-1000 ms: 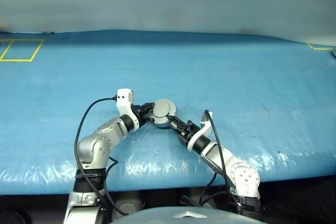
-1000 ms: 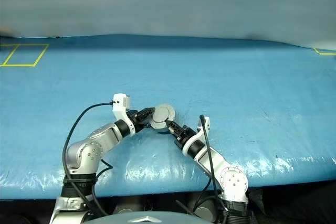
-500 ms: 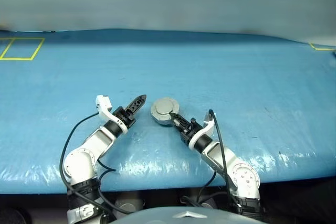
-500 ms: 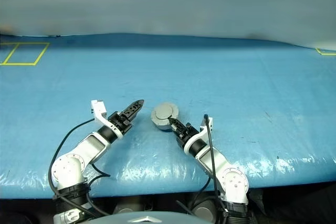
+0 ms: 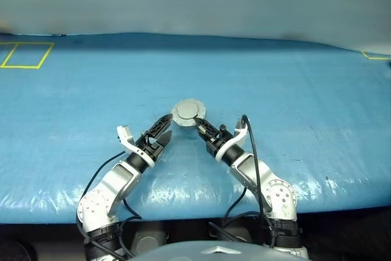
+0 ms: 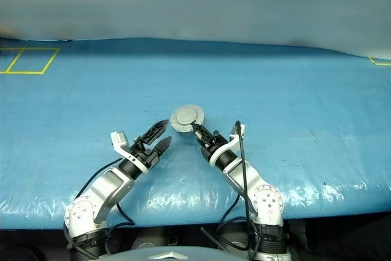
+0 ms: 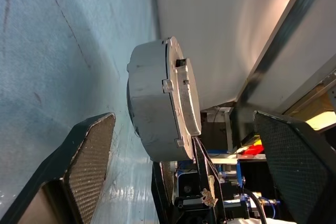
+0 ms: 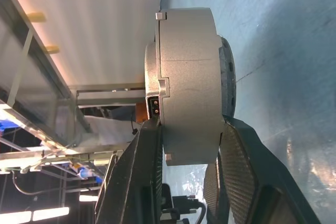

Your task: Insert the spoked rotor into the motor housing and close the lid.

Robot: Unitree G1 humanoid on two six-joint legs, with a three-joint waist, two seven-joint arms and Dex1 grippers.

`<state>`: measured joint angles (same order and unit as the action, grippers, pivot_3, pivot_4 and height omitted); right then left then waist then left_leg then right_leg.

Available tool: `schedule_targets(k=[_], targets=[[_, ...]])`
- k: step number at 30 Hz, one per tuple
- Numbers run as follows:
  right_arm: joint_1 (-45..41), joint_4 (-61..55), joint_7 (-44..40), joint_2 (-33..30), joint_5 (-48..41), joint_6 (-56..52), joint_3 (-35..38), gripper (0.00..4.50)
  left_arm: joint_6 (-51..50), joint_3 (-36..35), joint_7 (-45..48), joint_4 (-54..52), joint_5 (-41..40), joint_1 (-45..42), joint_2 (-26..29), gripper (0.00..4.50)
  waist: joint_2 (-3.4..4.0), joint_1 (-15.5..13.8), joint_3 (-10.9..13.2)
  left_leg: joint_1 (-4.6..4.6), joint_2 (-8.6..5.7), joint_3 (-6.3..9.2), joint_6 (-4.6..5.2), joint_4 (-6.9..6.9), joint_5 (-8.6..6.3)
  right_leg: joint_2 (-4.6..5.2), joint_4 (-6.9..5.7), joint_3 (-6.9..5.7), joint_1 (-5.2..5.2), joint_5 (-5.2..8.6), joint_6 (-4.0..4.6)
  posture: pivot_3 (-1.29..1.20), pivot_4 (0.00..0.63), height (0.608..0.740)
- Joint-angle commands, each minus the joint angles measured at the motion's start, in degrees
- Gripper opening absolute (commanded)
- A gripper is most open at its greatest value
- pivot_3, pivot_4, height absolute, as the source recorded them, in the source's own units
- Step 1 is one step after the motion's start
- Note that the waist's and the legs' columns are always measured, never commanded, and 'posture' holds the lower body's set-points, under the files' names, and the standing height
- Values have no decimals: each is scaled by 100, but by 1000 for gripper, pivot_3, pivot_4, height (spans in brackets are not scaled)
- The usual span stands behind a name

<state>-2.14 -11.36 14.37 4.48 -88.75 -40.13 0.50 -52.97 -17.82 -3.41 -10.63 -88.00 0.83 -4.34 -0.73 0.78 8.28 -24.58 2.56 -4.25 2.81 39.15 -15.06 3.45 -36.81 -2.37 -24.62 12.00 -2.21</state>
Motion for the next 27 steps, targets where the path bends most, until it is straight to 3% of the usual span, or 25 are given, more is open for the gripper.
schedule_targets(k=[1, 17, 20, 25, 27], targets=[[-205, -474, -125, 413, -354, 35, -166, 1201, 170, 172, 137, 141, -227, -90, -166, 4500, 0, -1, 0, 0, 0, 0, 0, 0, 0, 0, -1, -1, 0, 0, 0, 0, 150, 740], [-22, -730, -32, 289, -805, -16, -506, 1201, 698, 455, 606, 807, -520, -465, -311, 4500, 0, -2, 0, -1, -2, -1, 2, 1, 0, -1, 0, -1, 1, -6, -10, 0, 150, 740], [3, -735, 5, 267, -881, -24, -557, 1201, 639, 538, 612, 840, -612, -478, -273, 3924, 0, -3, 0, -1, -2, 0, 2, 2, 0, -1, 0, 0, 2, -8, -13, 0, 150, 740], [40, -769, -7, 227, -881, -41, -616, 1200, 616, 604, 657, 853, -671, -455, -181, 2326, 0, -2, 0, 0, -2, 0, 2, 3, 0, -1, 0, 0, 2, -8, -12, 0, 150, 740], [29, -821, -68, 161, -664, -39, -635, 1200, 616, 604, 657, 845, -654, -454, -154, 2337, 0, -2, 0, 0, -2, 0, 2, 3, 0, -1, 0, 0, 2, -9, -13, 0, 150, 740]])
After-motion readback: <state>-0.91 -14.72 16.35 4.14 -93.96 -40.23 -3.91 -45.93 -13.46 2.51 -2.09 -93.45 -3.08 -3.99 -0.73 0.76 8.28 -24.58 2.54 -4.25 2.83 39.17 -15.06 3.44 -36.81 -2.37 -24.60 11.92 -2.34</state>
